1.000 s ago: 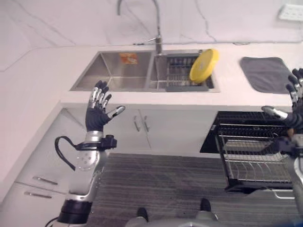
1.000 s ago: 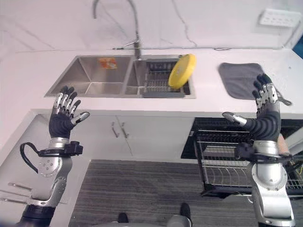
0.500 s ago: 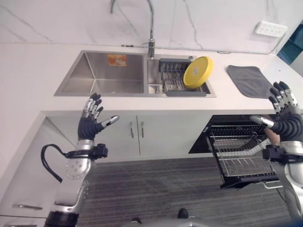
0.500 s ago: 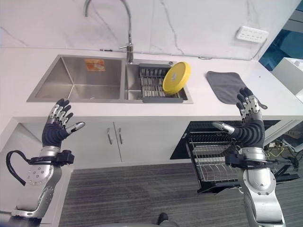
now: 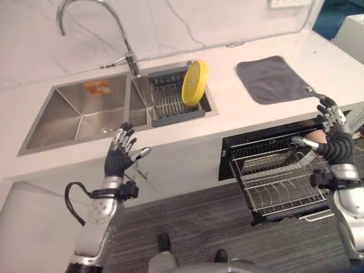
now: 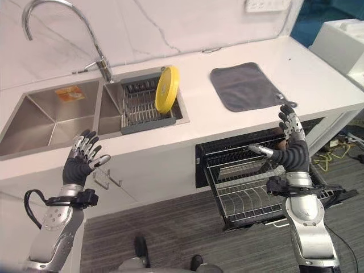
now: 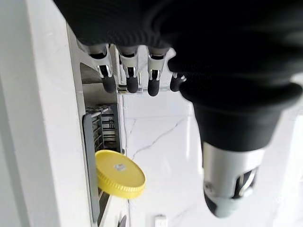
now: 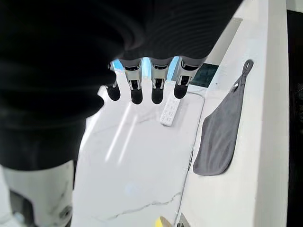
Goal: Place the dishes in the dishwasher.
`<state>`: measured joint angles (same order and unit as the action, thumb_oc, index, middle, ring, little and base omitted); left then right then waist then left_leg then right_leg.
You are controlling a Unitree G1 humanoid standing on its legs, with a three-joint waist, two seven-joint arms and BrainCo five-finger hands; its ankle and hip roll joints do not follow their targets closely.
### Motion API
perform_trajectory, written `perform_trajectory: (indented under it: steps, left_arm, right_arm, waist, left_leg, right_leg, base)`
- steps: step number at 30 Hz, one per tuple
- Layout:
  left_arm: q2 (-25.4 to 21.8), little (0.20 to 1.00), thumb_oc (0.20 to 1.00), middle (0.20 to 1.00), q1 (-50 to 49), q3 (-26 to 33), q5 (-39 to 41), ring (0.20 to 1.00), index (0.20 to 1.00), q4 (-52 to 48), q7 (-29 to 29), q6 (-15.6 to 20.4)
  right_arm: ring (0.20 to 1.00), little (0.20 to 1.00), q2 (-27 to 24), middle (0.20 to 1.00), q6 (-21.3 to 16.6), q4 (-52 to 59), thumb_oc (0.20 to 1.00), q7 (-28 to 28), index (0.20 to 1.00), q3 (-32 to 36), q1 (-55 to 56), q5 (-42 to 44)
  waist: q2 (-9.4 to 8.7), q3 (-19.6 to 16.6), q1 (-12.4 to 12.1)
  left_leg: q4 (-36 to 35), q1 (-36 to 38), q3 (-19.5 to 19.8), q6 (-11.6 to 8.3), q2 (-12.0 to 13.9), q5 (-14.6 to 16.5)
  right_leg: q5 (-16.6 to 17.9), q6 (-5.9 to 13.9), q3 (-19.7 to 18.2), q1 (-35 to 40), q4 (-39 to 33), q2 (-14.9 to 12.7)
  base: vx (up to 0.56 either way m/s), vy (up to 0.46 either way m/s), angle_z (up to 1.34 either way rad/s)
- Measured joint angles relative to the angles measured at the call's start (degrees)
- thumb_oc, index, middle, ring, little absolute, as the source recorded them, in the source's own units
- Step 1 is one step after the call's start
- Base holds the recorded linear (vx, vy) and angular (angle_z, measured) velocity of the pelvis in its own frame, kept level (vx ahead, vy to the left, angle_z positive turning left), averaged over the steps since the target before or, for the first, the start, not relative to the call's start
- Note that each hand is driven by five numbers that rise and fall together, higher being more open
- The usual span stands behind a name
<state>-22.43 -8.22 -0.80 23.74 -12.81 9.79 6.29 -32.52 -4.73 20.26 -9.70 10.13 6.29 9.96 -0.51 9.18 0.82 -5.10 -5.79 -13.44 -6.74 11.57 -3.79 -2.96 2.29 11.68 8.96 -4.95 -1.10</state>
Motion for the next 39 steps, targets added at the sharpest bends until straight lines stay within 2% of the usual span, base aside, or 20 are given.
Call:
perform_trajectory:
  steps: [2,3,4,7,9,10,15,16,18,19,20,22,23,25,27,28,32,35,38,39]
  left_arm:
    - [-0.04,1.000,1.000,1.000,0.54,0.40,-0.03,1.000,1.000,-0.45,-0.27,0.25]
    - [-0.21,1.000,1.000,1.000,0.90,1.24,-0.05,1.000,1.000,-0.53,-0.46,0.28]
    - [-0.42,1.000,1.000,1.000,1.77,1.95,-0.06,1.000,1.000,-0.41,-0.34,0.17]
    - [-1.15,1.000,1.000,1.000,3.70,1.82,-0.17,1.000,1.000,-0.47,-0.22,-0.02]
    - [-1.84,1.000,1.000,1.000,4.26,1.95,-0.18,1.000,1.000,-0.54,0.21,-0.04]
    - [-3.37,1.000,1.000,1.000,4.29,1.90,-0.19,1.000,1.000,-0.54,0.25,-0.27]
    - [-3.24,1.000,1.000,1.000,4.14,0.69,-0.56,1.000,1.000,-0.60,-0.03,-1.63]
    - [-3.26,1.000,1.000,1.000,4.13,0.76,-1.94,1.000,1.000,-0.60,-0.05,-1.70]
    - [-3.75,1.000,1.000,1.000,4.17,0.82,-2.48,1.000,1.000,-0.59,-0.08,-1.73]
    - [-4.07,1.000,1.000,1.000,4.01,0.86,-2.43,1.000,1.000,-0.48,0.18,-1.74]
    - [-5.13,1.000,1.000,1.000,4.07,1.22,-2.42,1.000,1.000,-0.47,0.65,-1.76]
    - [-5.41,1.000,1.000,1.000,3.03,1.10,-2.44,1.000,1.000,-0.32,1.26,-1.77]
    - [-5.66,1.000,1.000,1.000,1.36,1.24,-2.43,1.000,1.000,-0.96,1.30,-1.74]
    - [-2.58,1.000,1.000,1.000,-1.52,0.69,-2.43,1.000,1.000,-1.05,1.73,-1.84]
    - [-0.41,1.000,1.000,1.000,-1.75,0.11,-2.41,1.000,1.000,-1.13,1.80,-1.94]
    - [-0.26,1.000,1.000,1.000,-1.62,-0.53,-2.40,1.000,1.000,-1.13,1.75,-1.97]
    - [-0.25,1.000,1.000,1.000,0.12,-1.59,-2.34,1.000,1.000,-0.73,1.25,-1.88]
    - [0.22,1.000,1.000,1.000,1.17,-2.05,-1.81,1.000,1.000,-0.46,0.59,-1.47]
    - [0.29,1.000,1.000,1.000,2.13,-2.21,-1.85,1.000,1.000,-0.48,-0.09,-1.19]
    - [0.38,1.000,1.000,1.000,2.39,-2.28,-1.89,1.000,1.000,-0.43,-0.41,-1.02]
  right_arm:
    - [1.000,1.000,-1.78,1.000,-0.54,2.16,1.000,0.66,1.000,1.86,0.82,0.32]
    - [1.000,1.000,-1.52,1.000,-0.98,2.77,1.000,0.66,1.000,2.09,1.67,0.50]
    - [1.000,1.000,-0.91,1.000,-1.10,2.95,1.000,0.87,1.000,1.36,2.28,1.38]
    - [1.000,1.000,-0.64,1.000,-1.26,3.15,1.000,0.74,1.000,1.54,2.01,2.50]
    - [1.000,1.000,-0.08,1.000,-1.19,3.22,1.000,0.72,1.000,1.50,1.17,2.57]
    - [1.000,1.000,0.70,1.000,-1.08,3.84,1.000,0.73,1.000,1.52,0.80,2.53]
    - [1.000,1.000,1.50,1.000,-0.59,3.73,1.000,0.72,1.000,1.36,0.84,2.60]
    - [1.000,1.000,1.48,1.000,-0.60,3.73,1.000,0.89,1.000,1.20,0.79,2.65]
    - [1.000,1.000,1.41,1.000,-0.60,3.71,1.000,1.29,1.000,1.06,0.81,3.46]
    - [1.000,1.000,1.09,1.000,-1.14,2.44,1.000,2.13,1.000,0.10,0.47,5.46]
    - [1.000,1.000,1.29,1.000,-1.09,0.30,1.000,3.16,1.000,-1.88,-0.53,7.22]
    - [1.000,1.000,3.33,1.000,-1.01,-0.05,1.000,3.73,1.000,-3.05,-0.26,9.82]
    - [1.000,1.000,3.31,1.000,-0.95,0.30,1.000,4.15,1.000,-2.48,1.48,11.18]
    - [1.000,1.000,2.24,1.000,-0.43,-0.29,1.000,3.78,1.000,-1.70,1.00,11.55]
    - [1.000,1.000,2.10,1.000,0.78,0.03,1.000,3.98,1.000,-1.77,-0.69,12.49]
    - [1.000,1.000,1.98,1.000,1.30,0.09,1.000,4.30,1.000,-1.72,-1.26,12.76]
    - [1.000,1.000,-1.05,1.000,4.42,-0.01,1.000,5.09,1.000,-2.91,-1.83,12.70]
    - [1.000,1.000,-1.24,1.000,4.44,-0.25,1.000,5.64,1.000,-3.28,-4.99,12.54]
    - [1.000,1.000,-1.78,1.000,5.49,-0.25,1.000,8.05,1.000,-3.50,-4.66,12.63]
    - [1.000,1.000,-2.22,1.000,5.51,-0.26,1.000,9.42,1.000,-3.11,-4.08,13.50]
  waist:
    - [0.34,-0.10,0.26]
    - [0.51,-0.18,0.43]
    - [-1.64,0.09,0.25]
    - [-2.44,0.03,-0.42]
    - [-2.25,0.01,-1.79]
    - [-2.94,-0.08,-2.86]
    - [-2.44,0.01,-2.70]
    - [-2.14,0.02,-2.57]
    - [-2.48,-0.06,-1.64]
    - [-2.94,-0.26,-1.16]
    - [-4.10,-0.36,-1.22]
    - [-5.34,-0.63,0.15]
    - [-6.32,-1.21,0.18]
    - [-3.08,-1.96,-0.04]
    - [-0.44,-2.10,-0.46]
    - [0.14,-2.13,-0.40]
    - [1.34,-2.06,-1.26]
    - [3.51,-1.73,0.09]
    - [4.85,-1.83,0.66]
    - [6.04,-2.03,1.96]
  left_leg:
    - [-0.08,3.10,-1.41,1.57,-3.13,-1.00]
    - [-0.33,3.90,-1.45,3.52,-4.12,-3.72]
    - [-0.32,4.78,-1.65,5.31,-6.65,-3.40]
    - [0.02,7.11,-1.06,8.31,-10.08,-1.18]
    - [0.06,8.80,-0.85,9.88,-11.43,0.19]
    - [0.05,9.01,-0.54,10.67,-12.50,1.51]
    - [0.06,11.02,0.94,12.35,-12.25,2.80]
    - [0.05,11.14,0.41,12.06,-11.63,2.91]
    - [0.05,11.39,0.27,11.14,-10.94,2.65]
    - [0.04,11.63,-0.08,9.47,-10.49,3.15]
    - [0.02,11.56,-0.75,7.77,-10.02,3.55]
    - [0.02,11.97,0.74,5.28,-8.35,3.28]
    - [0.02,12.97,1.42,3.52,-7.30,3.72]
    - [0.04,14.00,1.95,1.52,-1.73,3.49]
    - [0.05,13.86,1.42,2.26,1.41,0.99]
    - [0.06,13.66,0.44,2.91,1.79,-0.92]
    - [9.22,8.15,-1.13,0.61,3.63,-5.22]
    - [2.09,8.08,-3.20,-0.26,2.98,-4.52]
    - [0.04,8.88,-1.70,0.02,2.30,-4.70]
    - [0.13,8.96,-1.56,0.19,2.31,-2.38]
  right_leg:
    - [-1.57,2.50,0.04,2.21,0.01,-2.20]
    - [-2.26,3.85,0.20,3.00,0.24,-3.08]
    - [-2.94,5.10,0.40,2.79,2.46,-5.75]
    - [-2.74,5.57,1.63,1.12,11.19,-9.69]
    - [-3.64,5.94,1.63,-1.04,16.28,-12.48]
    - [1.48,7.19,1.38,-3.05,17.09,-14.08]
    - [0.26,7.64,-0.40,-8.68,30.05,-15.29]
    - [-1.03,7.41,-0.15,-10.39,28.68,-14.95]
    - [0.44,7.45,0.20,-11.03,18.61,-14.24]
    - [1.80,8.62,1.69,-11.29,11.30,-14.25]
    - [6.26,8.96,2.57,-11.37,0.63,-14.34]
    - [11.34,8.13,2.86,-11.56,-0.27,-14.10]
    - [11.62,7.66,2.28,-9.28,-0.47,-12.61]
    - [10.61,4.57,1.87,-7.89,-0.32,-6.52]
    - [9.59,2.30,2.12,-7.95,-0.18,-3.13]
    - [9.21,1.64,2.41,-7.88,-0.17,-2.65]
    - [7.34,-0.97,4.61,-7.00,-0.17,-2.01]
    - [7.05,-1.34,6.44,-6.97,-0.17,-1.92]
    - [6.91,-0.92,6.34,-6.58,-0.17,-1.02]
    - [6.81,-0.23,6.86,-6.26,-0.17,-0.43]
  base:
    - [0.27,0.396,-0.13]
    - [0.22,0.296,0.00]
    - [0.20,0.263,0.13]
    - [0.18,0.236,0.22]
    - [0.18,0.220,0.15]
    - [0.18,0.220,0.23]
    - [0.10,0.026,0.10]
    - [0.08,-0.201,-0.17]
    - [0.09,-0.409,-0.08]
    - [0.08,-0.484,-0.18]
    - [0.11,-0.495,-0.26]
    - [0.12,-0.435,0.21]
    - [0.12,-0.368,0.42]
    - [0.12,-0.364,0.05]
    - [0.04,-0.271,-0.07]
    - [-0.02,-0.237,0.09]
    - [-0.04,-0.090,0.26]
    - [-0.02,0.102,0.21]
    - [0.01,0.119,0.04]
    - [0.03,0.152,0.14]
